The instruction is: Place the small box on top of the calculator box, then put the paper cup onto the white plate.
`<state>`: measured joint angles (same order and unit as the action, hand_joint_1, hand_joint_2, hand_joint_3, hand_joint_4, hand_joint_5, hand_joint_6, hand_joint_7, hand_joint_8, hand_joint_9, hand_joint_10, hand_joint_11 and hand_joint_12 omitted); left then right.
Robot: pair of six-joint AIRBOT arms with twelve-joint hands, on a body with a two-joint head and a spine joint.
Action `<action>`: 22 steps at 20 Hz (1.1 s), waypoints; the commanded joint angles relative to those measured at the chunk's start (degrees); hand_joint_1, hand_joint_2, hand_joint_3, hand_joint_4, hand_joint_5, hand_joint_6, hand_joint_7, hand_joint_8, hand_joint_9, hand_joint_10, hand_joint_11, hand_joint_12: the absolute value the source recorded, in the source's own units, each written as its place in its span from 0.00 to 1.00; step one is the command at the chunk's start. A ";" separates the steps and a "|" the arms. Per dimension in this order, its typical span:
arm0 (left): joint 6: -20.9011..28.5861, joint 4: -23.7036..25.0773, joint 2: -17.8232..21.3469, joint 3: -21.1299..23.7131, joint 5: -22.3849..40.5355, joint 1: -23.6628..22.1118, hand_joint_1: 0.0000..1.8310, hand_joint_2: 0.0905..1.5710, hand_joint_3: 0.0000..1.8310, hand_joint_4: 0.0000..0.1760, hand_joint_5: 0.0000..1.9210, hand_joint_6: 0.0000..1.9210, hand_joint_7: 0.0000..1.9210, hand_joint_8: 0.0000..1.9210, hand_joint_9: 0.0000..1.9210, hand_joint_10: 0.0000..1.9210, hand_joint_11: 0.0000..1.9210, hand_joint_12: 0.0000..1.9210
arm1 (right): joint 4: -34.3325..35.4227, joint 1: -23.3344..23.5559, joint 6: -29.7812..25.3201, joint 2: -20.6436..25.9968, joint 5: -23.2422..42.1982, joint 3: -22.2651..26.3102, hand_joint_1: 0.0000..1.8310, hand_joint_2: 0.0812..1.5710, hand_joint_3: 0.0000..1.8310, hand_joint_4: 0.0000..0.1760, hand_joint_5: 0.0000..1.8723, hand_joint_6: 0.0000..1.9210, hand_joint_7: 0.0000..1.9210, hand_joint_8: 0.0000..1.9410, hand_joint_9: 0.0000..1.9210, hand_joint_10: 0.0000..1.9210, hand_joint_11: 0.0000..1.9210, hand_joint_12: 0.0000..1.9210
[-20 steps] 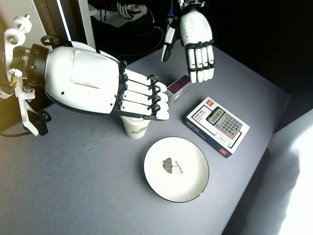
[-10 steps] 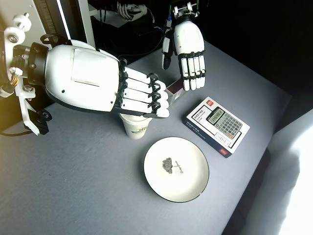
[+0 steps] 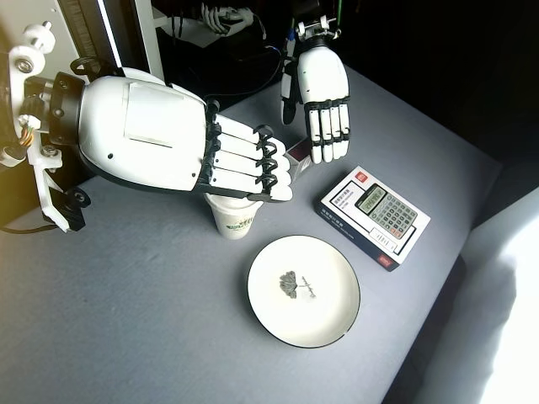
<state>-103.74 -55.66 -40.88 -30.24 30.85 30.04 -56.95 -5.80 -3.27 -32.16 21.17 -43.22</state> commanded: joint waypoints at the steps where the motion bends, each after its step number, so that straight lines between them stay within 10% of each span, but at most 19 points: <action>1: -0.27 2.11 0.00 -0.50 3.87 -0.27 0.63 0.64 0.00 0.00 0.04 0.00 0.04 0.00 0.03 0.00 0.00 0.15 | 2.24 0.68 -0.53 0.67 3.91 0.02 0.00 0.79 0.00 0.00 0.03 0.00 0.01 0.00 0.00 0.00 0.00 0.00; 22: 0.90 3.34 -7.09 -7.43 3.91 4.33 0.75 0.72 0.01 0.00 0.16 0.01 0.18 0.01 0.18 0.01 0.00 0.44 | 2.24 0.66 -0.55 0.67 3.94 0.02 0.00 0.79 0.00 0.00 0.05 0.01 0.03 0.01 0.03 0.01 0.02 0.03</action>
<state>-102.74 -54.00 -48.14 -37.45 30.94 34.50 -56.82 -5.80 -3.27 -32.16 21.17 -43.22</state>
